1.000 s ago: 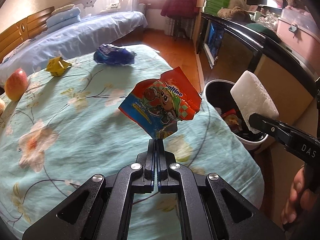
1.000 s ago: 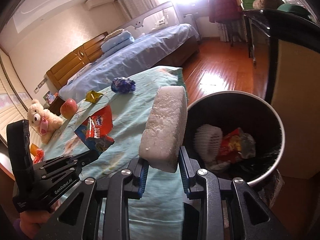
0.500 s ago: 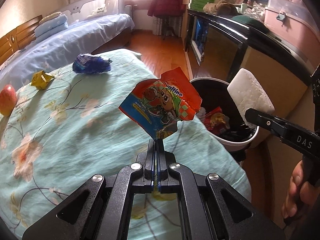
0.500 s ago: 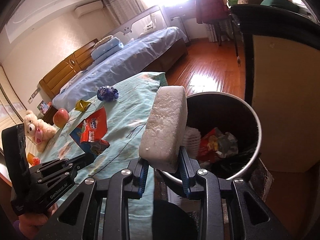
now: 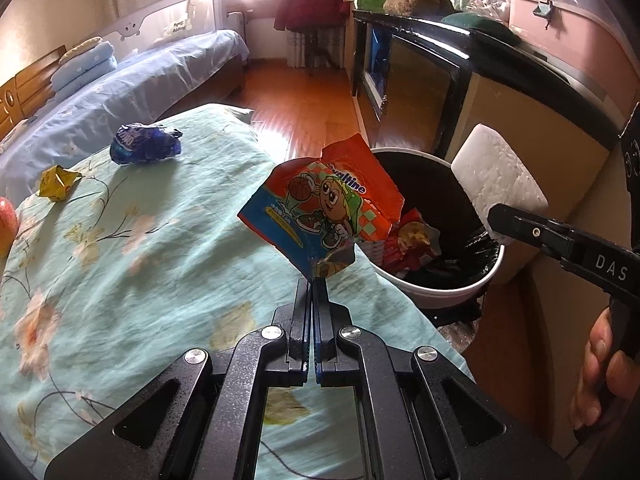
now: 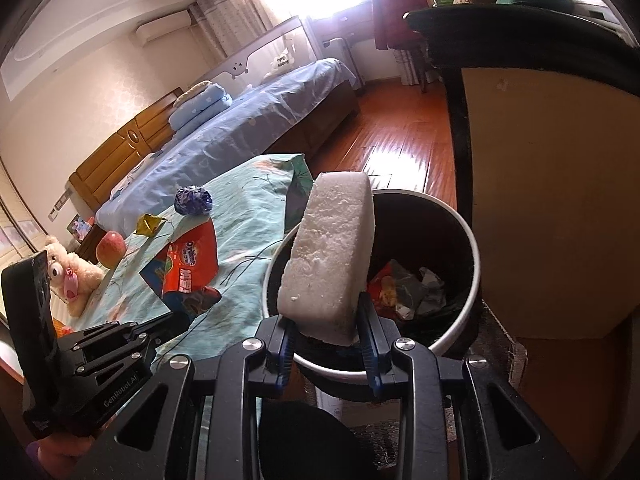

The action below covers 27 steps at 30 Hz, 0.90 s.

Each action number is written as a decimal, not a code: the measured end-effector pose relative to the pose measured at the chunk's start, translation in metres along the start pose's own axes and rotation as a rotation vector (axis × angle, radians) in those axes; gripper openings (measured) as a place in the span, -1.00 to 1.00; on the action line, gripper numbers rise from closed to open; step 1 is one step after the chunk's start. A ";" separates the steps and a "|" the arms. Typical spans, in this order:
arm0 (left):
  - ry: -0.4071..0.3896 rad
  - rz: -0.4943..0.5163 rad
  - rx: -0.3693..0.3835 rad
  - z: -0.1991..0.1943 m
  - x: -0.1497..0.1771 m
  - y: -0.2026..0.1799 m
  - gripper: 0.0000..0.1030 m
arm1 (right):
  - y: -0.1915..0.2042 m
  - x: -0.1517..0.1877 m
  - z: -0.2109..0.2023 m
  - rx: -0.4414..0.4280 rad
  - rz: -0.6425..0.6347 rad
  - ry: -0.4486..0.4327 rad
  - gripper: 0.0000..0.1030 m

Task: Collect trash
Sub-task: 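Carry the snack bag and foam block over the bin and open both tools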

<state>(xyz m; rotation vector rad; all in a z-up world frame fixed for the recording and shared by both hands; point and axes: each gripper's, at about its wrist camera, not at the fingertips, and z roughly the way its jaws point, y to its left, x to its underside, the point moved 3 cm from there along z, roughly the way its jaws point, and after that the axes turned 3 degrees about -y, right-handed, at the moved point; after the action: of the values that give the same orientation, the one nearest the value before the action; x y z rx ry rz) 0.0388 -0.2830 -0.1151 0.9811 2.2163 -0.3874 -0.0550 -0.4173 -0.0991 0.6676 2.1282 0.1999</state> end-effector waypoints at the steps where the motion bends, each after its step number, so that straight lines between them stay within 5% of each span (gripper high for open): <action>1: 0.002 0.003 0.000 0.001 0.000 -0.002 -0.99 | -0.001 0.000 0.000 0.000 0.001 0.001 -0.44; 27: 0.014 0.042 -0.001 0.019 -0.020 -0.019 -0.99 | -0.020 -0.006 0.014 0.018 0.006 0.026 -0.44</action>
<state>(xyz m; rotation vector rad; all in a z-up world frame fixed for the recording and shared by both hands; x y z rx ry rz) 0.0432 -0.3157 -0.1154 1.0310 2.2041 -0.3618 -0.0487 -0.4390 -0.1111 0.6853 2.1556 0.1946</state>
